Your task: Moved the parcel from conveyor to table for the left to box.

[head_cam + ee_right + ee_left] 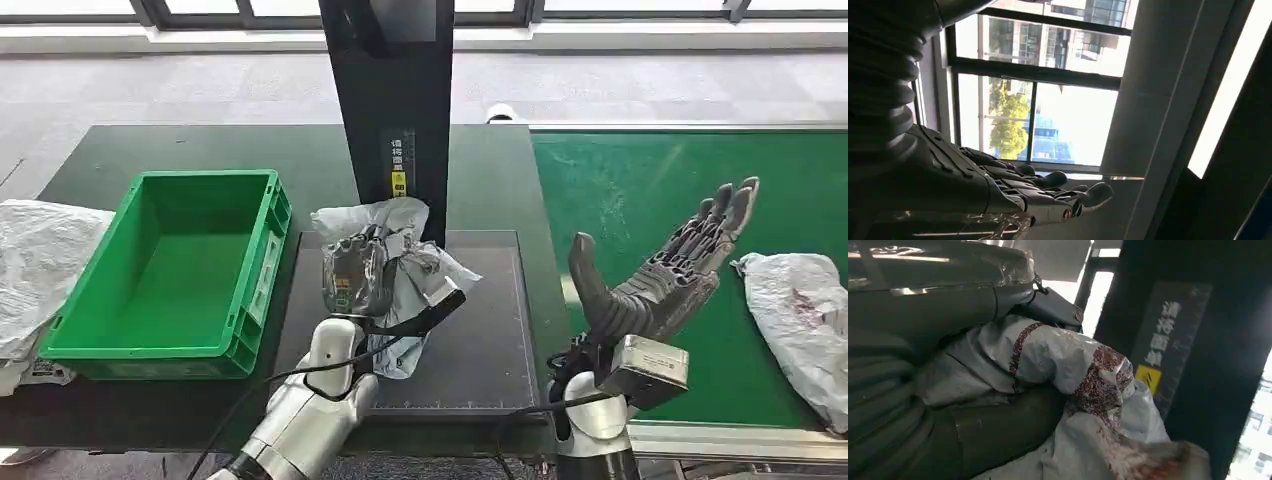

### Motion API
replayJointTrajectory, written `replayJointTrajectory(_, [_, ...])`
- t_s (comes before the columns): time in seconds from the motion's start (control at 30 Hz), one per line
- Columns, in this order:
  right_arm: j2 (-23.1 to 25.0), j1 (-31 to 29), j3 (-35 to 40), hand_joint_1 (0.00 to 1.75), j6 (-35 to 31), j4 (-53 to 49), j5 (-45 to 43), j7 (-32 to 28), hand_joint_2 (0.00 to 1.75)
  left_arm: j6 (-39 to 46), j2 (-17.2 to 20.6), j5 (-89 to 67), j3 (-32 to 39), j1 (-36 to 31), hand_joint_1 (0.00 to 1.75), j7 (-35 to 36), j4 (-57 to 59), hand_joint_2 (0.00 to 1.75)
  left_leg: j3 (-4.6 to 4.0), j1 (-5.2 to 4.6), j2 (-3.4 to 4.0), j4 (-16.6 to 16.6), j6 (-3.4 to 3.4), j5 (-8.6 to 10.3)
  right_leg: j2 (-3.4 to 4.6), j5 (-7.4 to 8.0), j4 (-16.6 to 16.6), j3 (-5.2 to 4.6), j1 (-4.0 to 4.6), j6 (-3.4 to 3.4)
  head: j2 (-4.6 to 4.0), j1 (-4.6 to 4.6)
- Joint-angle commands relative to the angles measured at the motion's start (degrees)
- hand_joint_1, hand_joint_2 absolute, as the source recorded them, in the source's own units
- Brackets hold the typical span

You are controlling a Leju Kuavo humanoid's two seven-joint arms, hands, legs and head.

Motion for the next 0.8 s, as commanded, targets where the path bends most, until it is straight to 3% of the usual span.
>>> replayJointTrajectory(0.03, [1.7, 3.4, 0.4, 0.00, 0.0, 1.0, 0.1, 0.2, 1.75, 0.0, 11.2, -4.5, 0.1, -0.9, 1.75, 5.9, -24.0, 1.75, -0.12, 0.06, 0.15, 0.0, -0.03, -0.03, 0.13, 0.01, 0.0, -0.21, 0.07, -0.05, 0.00, 0.00])
replayJointTrajectory(0.5, [1.7, 5.4, -1.8, 0.00, 0.0, -2.1, 0.3, 0.2, 1.75, 0.0, 12.0, -4.5, 3.6, -3.8, 1.75, 5.2, -28.7, 1.75, -0.17, 0.06, -0.04, 0.0, -0.01, -0.02, -0.03, -0.02, 0.0, -0.20, 0.04, -0.06, 0.00, 0.00])
replayJointTrajectory(0.7, [1.7, 7.3, -1.2, 0.00, 0.0, -4.2, 0.7, 0.2, 1.75, 0.0, 9.4, -4.4, 16.5, -6.9, 1.75, 3.3, -17.9, 1.75, -0.03, 0.02, -0.04, -0.1, -0.01, -0.01, -0.03, -0.02, -0.1, -0.09, 0.02, -0.06, 0.00, 0.00])
replayJointTrajectory(0.8, [1.7, 7.7, -1.5, 0.00, 0.0, -5.1, 0.7, 0.2, 1.75, 0.0, 8.3, -1.1, 30.2, -9.2, 1.75, -4.5, -10.9, 1.75, 0.06, 0.05, -0.02, -0.2, -0.03, 0.02, 0.00, 0.00, -0.2, -0.04, 0.06, -0.09, -0.02, 0.00])
